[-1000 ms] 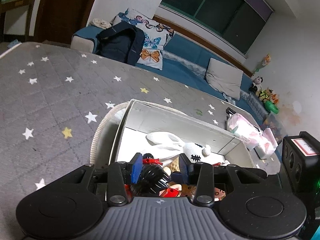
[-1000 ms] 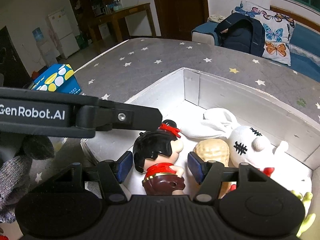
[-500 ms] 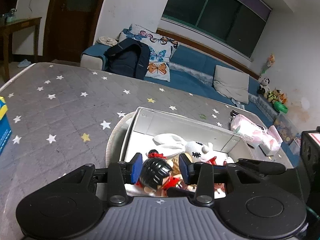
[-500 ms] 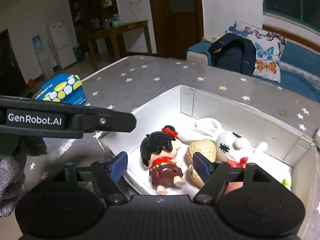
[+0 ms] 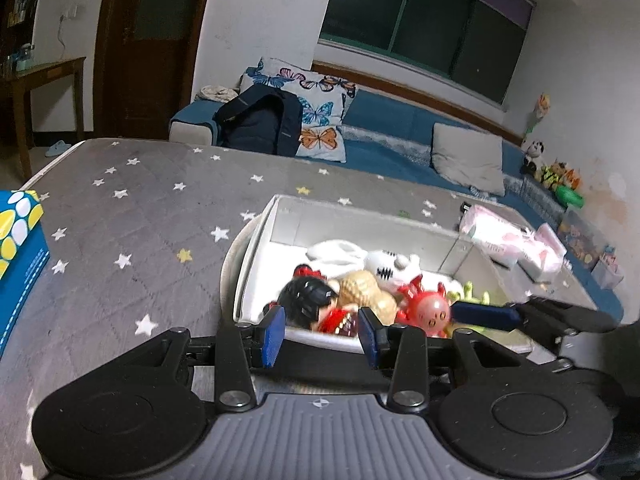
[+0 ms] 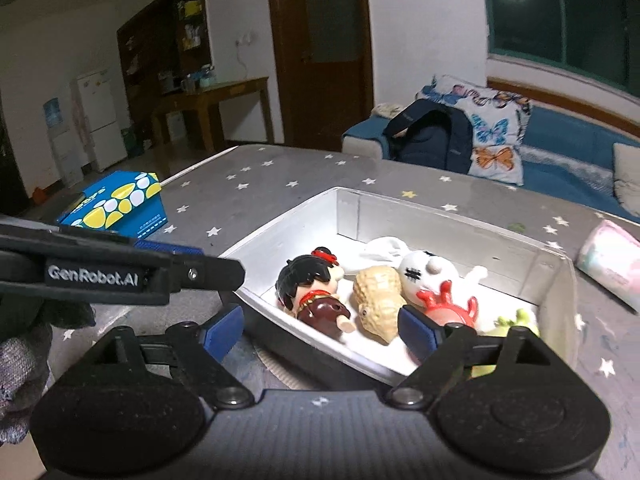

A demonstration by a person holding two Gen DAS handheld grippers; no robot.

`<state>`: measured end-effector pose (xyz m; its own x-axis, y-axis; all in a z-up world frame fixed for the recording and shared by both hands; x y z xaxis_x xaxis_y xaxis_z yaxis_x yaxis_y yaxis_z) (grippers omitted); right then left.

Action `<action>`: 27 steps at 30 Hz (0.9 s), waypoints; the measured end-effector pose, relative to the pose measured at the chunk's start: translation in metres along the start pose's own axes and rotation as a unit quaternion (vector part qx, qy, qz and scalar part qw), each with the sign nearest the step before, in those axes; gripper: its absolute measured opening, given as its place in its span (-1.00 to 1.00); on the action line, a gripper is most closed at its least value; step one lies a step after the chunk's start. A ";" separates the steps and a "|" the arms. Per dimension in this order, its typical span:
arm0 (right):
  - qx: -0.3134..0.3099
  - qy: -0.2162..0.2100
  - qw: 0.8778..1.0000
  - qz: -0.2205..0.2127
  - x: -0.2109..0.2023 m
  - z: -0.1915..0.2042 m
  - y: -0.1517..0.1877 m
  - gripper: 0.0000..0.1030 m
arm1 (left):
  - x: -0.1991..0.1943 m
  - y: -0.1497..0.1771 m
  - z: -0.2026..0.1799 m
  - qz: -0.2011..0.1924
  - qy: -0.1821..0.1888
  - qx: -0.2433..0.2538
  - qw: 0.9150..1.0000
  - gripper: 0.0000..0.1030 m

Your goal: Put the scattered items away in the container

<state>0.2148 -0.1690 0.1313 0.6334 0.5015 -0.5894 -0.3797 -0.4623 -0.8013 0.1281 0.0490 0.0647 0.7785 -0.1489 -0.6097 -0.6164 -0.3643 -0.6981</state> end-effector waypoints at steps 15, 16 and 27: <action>0.027 0.080 0.996 0.014 -0.031 0.011 0.051 0.93 | -0.001 0.045 0.001 0.013 -0.044 0.002 0.999 -0.18; 0.031 0.084 0.996 0.013 -0.032 0.012 0.054 0.97 | 0.000 0.047 0.001 0.016 -0.046 0.002 0.999 -0.18; 0.062 0.108 0.992 0.012 -0.042 0.019 0.076 1.00 | -0.008 0.071 -0.002 0.011 -0.049 0.002 0.999 -0.18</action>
<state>0.1464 -0.2119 0.0932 0.7473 0.3166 -0.5842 -0.4687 -0.3721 -0.8012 0.0782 0.0228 0.0207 0.7503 -0.0660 -0.6578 -0.6332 -0.3579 -0.6863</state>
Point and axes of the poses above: each gripper's, at about its wrist camera, not at the fingertips, and x roughly the way its jaws point, z to its left, y to its underside, the point moved 1 cm from there along x, roughly the way its jaws point, and after that the axes turned 13 degrees about -x, right-handed, at the moved point
